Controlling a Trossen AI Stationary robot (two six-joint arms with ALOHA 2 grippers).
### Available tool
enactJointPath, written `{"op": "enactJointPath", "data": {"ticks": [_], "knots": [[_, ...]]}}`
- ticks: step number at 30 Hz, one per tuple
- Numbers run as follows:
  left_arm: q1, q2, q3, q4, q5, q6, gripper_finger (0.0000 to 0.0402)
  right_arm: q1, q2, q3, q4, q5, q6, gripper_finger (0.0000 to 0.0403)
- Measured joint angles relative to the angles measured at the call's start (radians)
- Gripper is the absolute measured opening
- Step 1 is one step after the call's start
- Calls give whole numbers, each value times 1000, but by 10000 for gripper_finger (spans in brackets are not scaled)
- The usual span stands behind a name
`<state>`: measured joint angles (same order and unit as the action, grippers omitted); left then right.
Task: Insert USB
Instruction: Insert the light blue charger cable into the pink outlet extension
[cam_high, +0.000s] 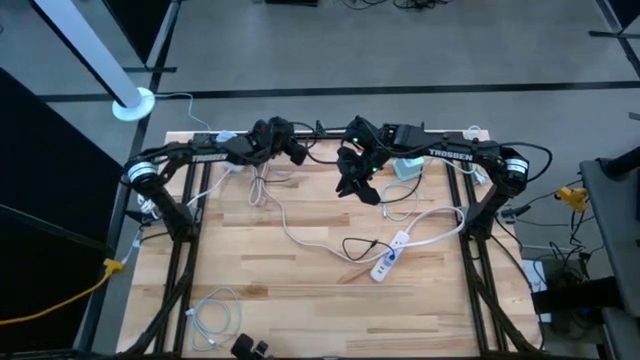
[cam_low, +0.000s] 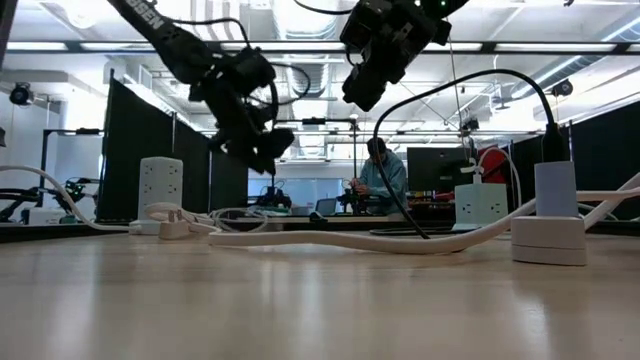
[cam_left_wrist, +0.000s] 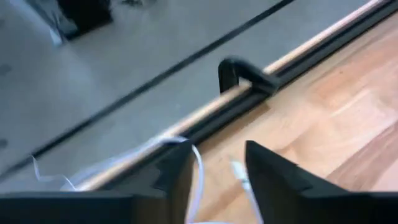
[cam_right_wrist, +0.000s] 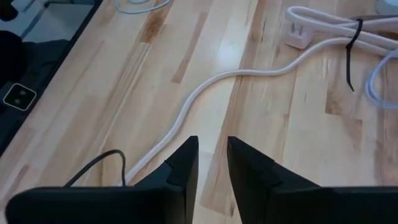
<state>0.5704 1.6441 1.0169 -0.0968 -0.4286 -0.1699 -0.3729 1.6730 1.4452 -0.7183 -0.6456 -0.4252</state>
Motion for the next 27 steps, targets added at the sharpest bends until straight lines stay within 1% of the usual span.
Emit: {"op": "enactJointPath", "data": {"ticks": [4,7,8,10,13,16,18,23,27], "knots": [[-25,-54,1,-21,0,82,209,0,0,0,-14,0,33,75],[-60,-140,-15,-56,0,99,243,1,0,0,-44,0,23,79],[-77,-172,-26,-83,0,100,251,2,0,0,-58,0,18,79],[-114,-236,-43,-192,-1,83,261,3,0,0,-81,0,-10,80],[-187,-325,-50,-386,14,-18,266,7,-1,-9,-87,-4,-64,76],[-282,-368,-68,-597,107,-142,263,12,-1,-24,-77,-25,-112,69],[-364,-380,-81,-684,177,-218,259,14,-1,-38,-69,-36,-130,63],[-605,-387,-87,-805,245,-415,259,39,-1,-63,-54,-35,-129,51],[-786,-384,-87,-808,355,-584,259,100,-1,-69,-57,-26,-99,50]]}}
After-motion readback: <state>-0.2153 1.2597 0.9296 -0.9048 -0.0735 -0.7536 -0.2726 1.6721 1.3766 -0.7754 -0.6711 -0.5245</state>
